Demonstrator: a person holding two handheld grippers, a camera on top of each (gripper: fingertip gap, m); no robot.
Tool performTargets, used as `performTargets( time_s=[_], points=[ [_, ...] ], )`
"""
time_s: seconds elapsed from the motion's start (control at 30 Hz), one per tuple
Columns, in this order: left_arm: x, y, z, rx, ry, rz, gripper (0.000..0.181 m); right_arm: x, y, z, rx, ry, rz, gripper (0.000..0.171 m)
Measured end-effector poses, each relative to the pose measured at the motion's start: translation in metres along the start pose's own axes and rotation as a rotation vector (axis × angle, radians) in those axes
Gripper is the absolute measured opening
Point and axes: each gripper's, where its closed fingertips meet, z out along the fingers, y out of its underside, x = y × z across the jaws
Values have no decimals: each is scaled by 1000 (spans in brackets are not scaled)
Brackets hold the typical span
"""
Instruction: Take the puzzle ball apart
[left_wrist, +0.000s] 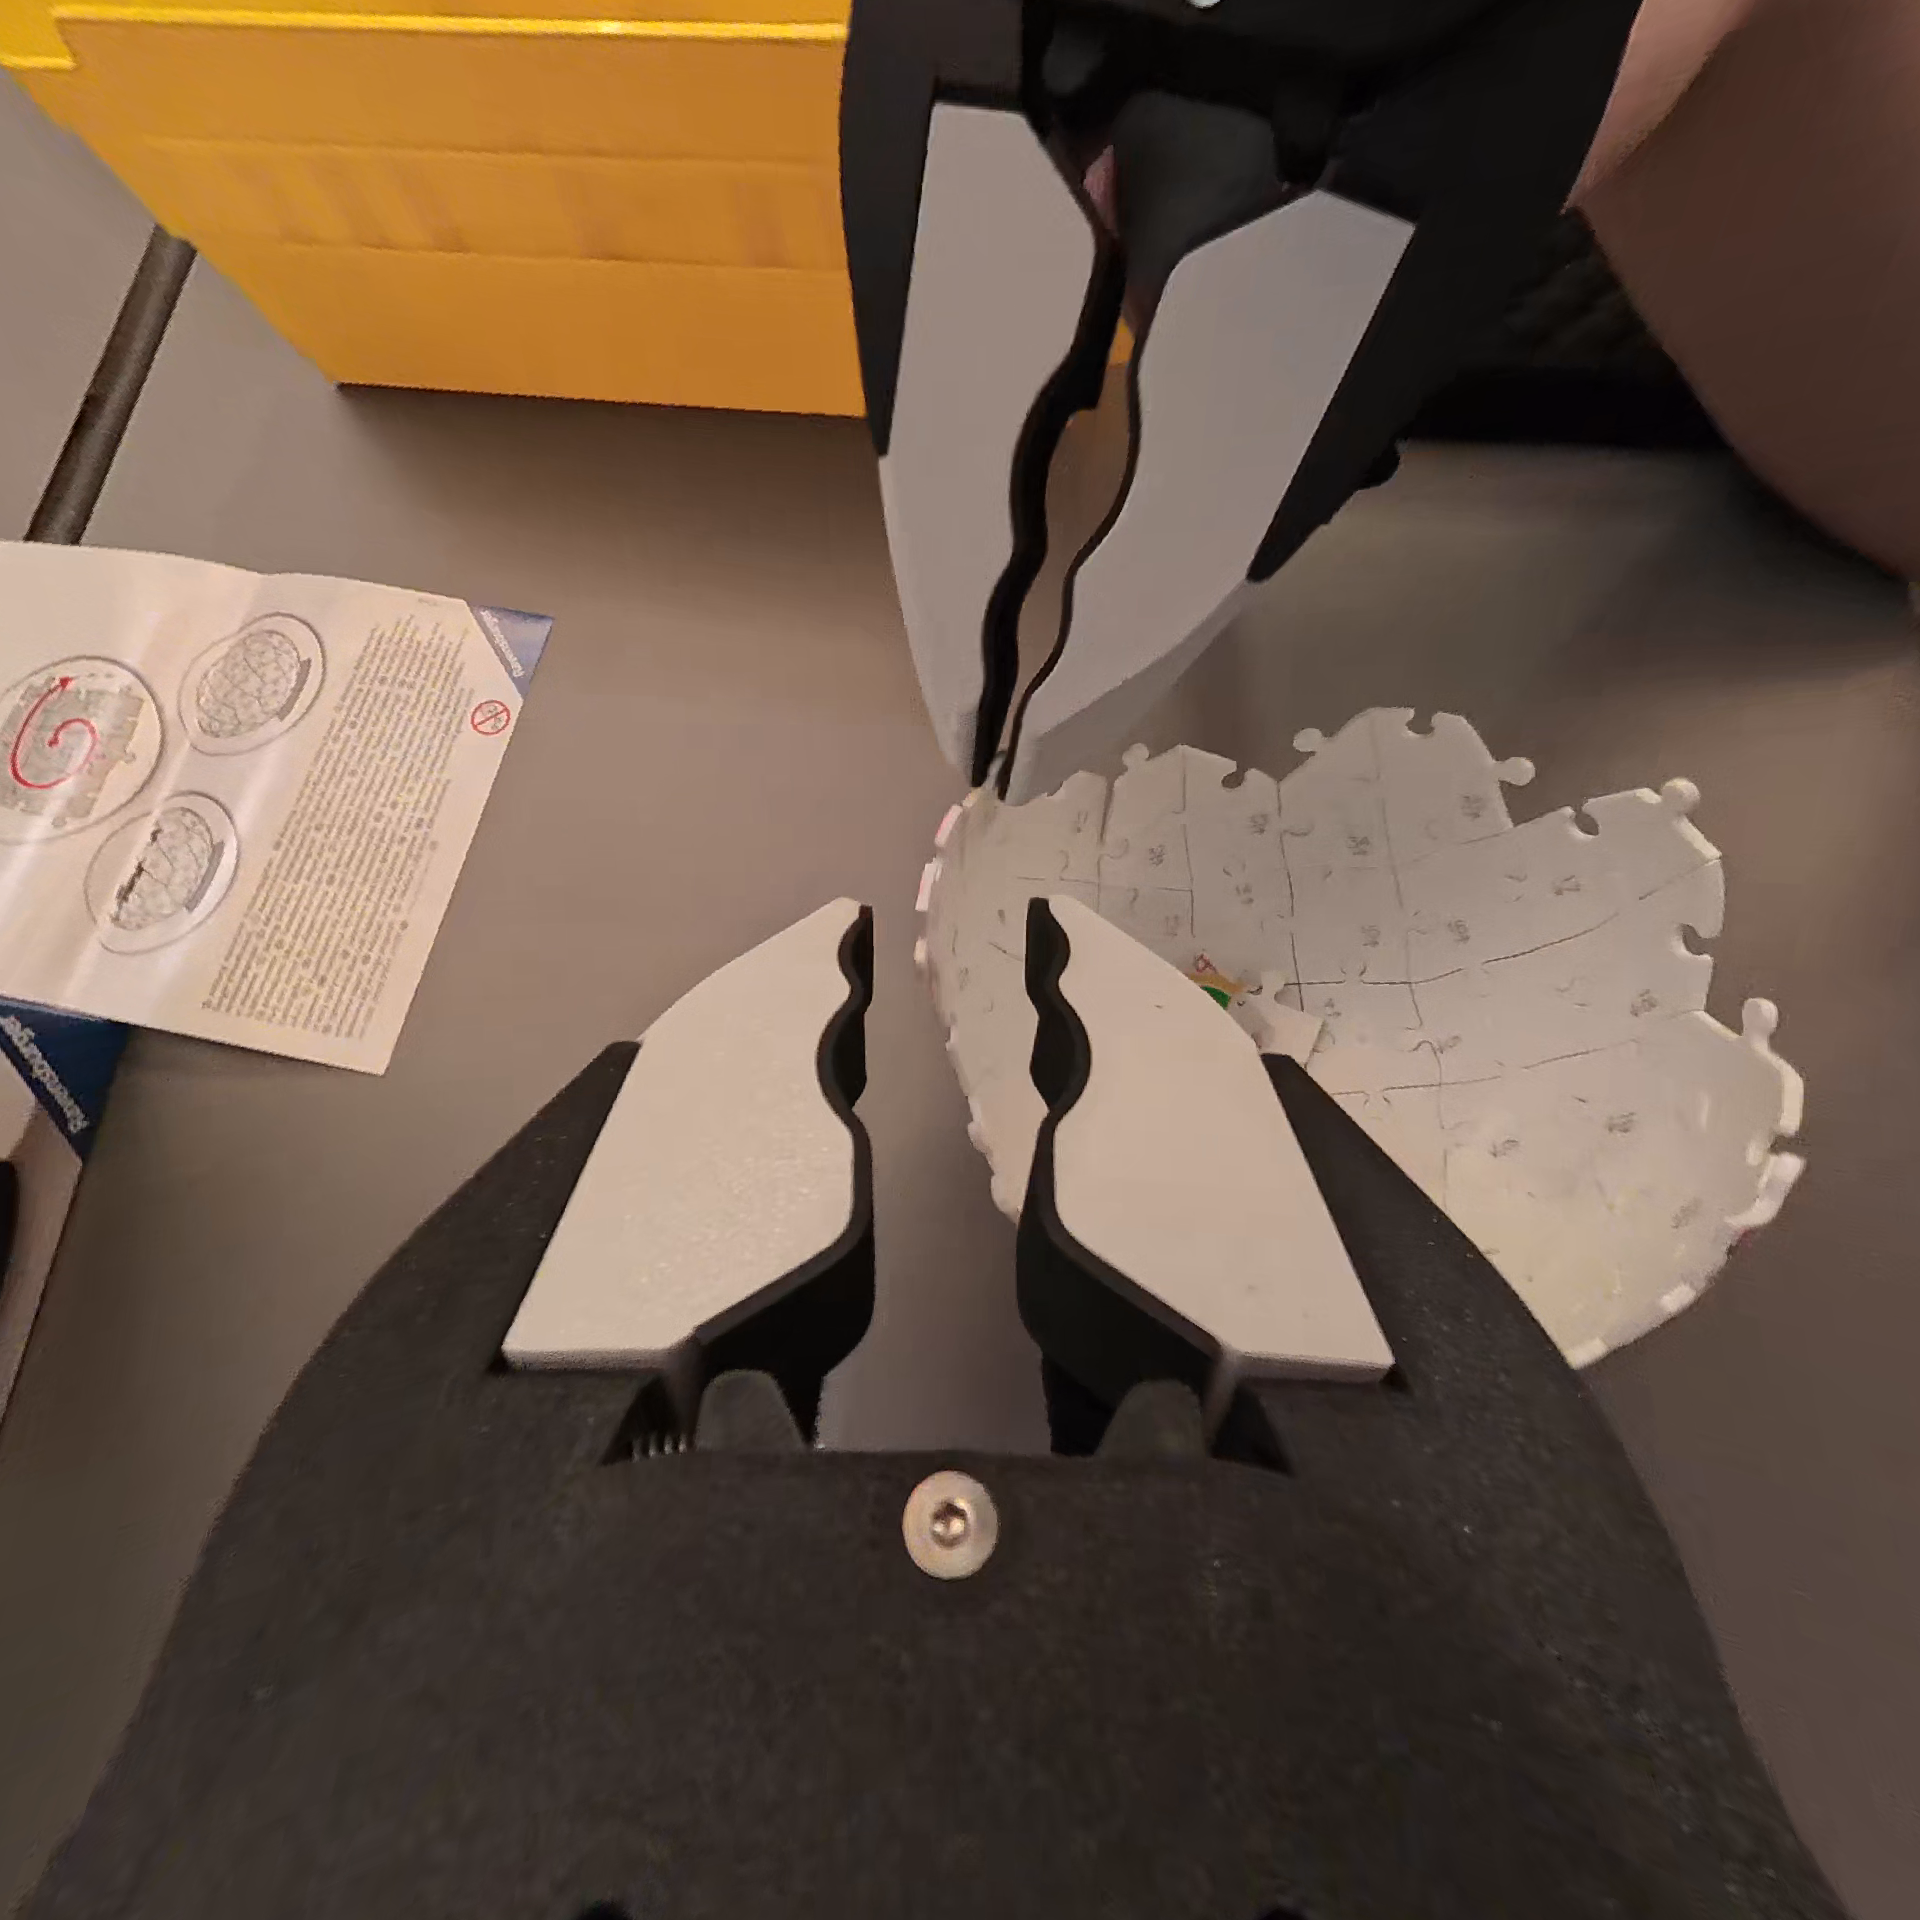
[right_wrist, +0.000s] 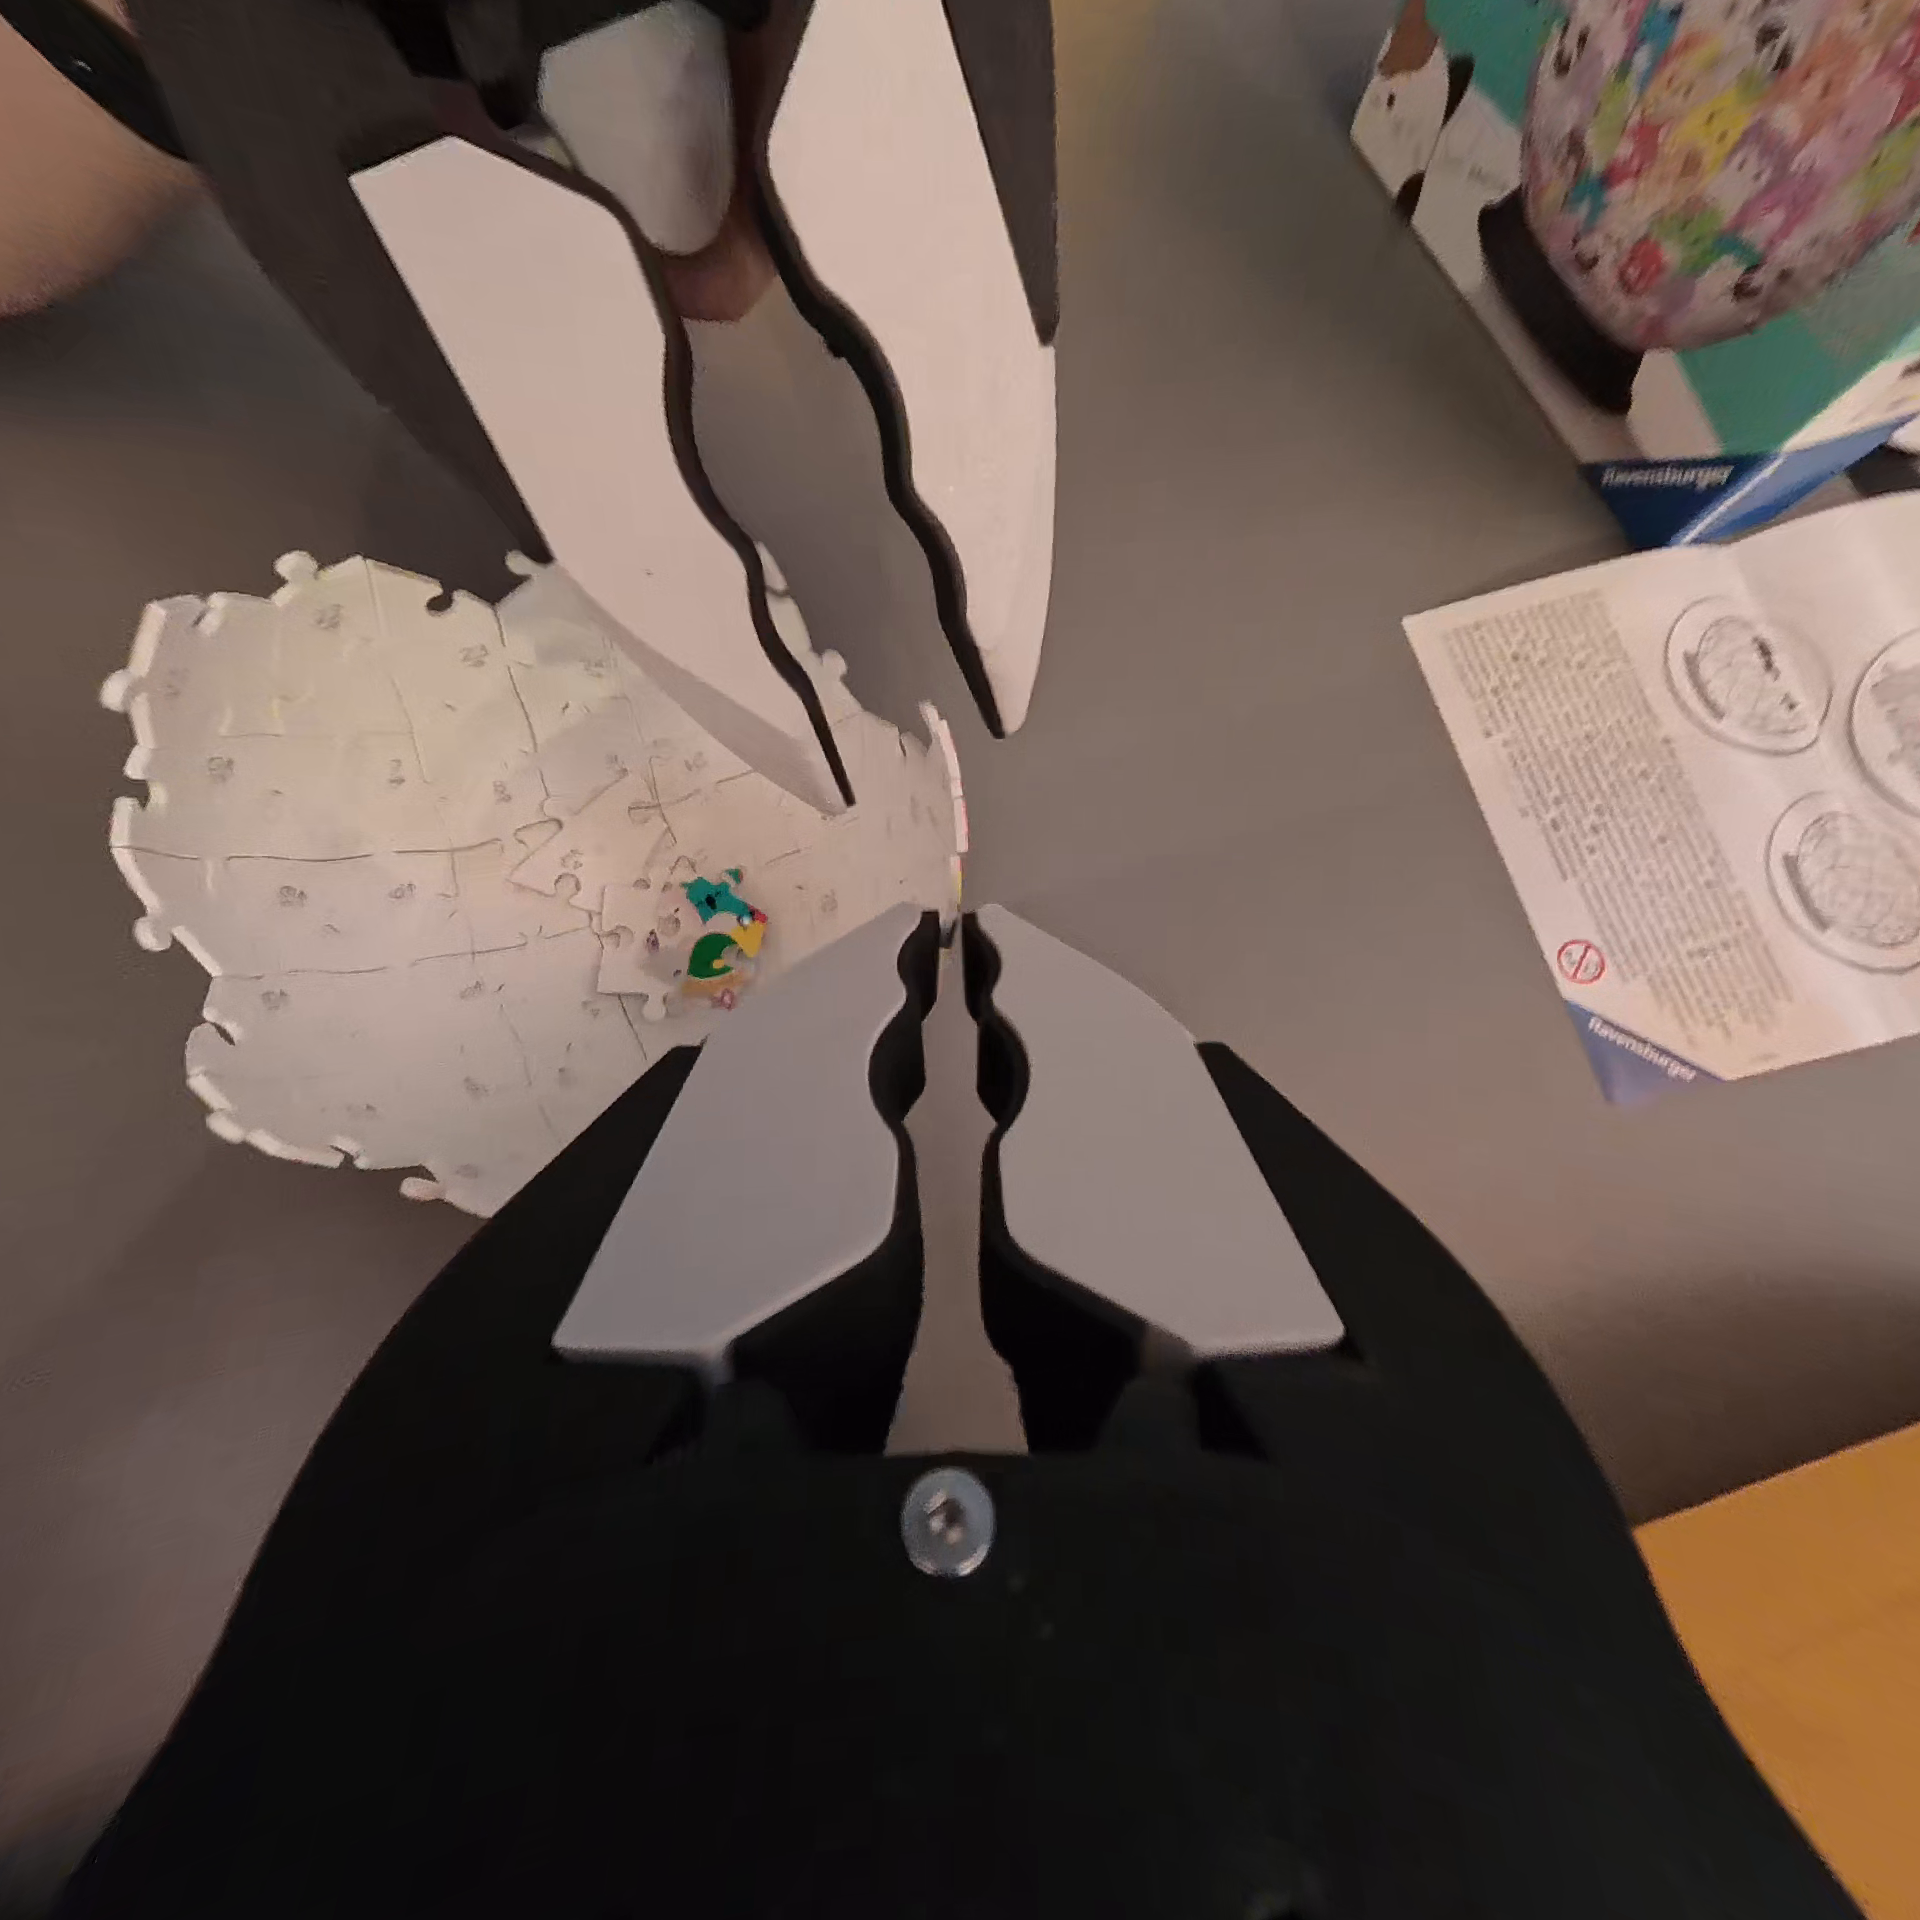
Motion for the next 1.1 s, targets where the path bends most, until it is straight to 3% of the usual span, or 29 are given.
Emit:
performTargets(
  time_s=[0.13, 0.27, 0.5, 0.63, 0.73, 1.1],
  points=[
    [-1, -8, 2, 10, 40, 21, 27, 2, 2, 3, -13, 10, 31, 5],
    [-2, -4, 5, -82, 92, 62, 22, 3, 4, 3, -24, 13, 48, 5],
    [-16, -15, 5, -110, 76, 138, 16, 6, 3, 4, -17, 26, 57, 4],
    [-14, -2, 9, -210, 110, 186, 18, 7, 2, 6, -8, 33, 46, 4],
    [-8, 9, 17, -257, 139, 224, 5, 7, 1, 7, -1, 28, 56, 4],
    [-5, 7, 17, -137, 192, 221, 3, 9, 1, 8, 37, -13, 142, 3]
  ],
)
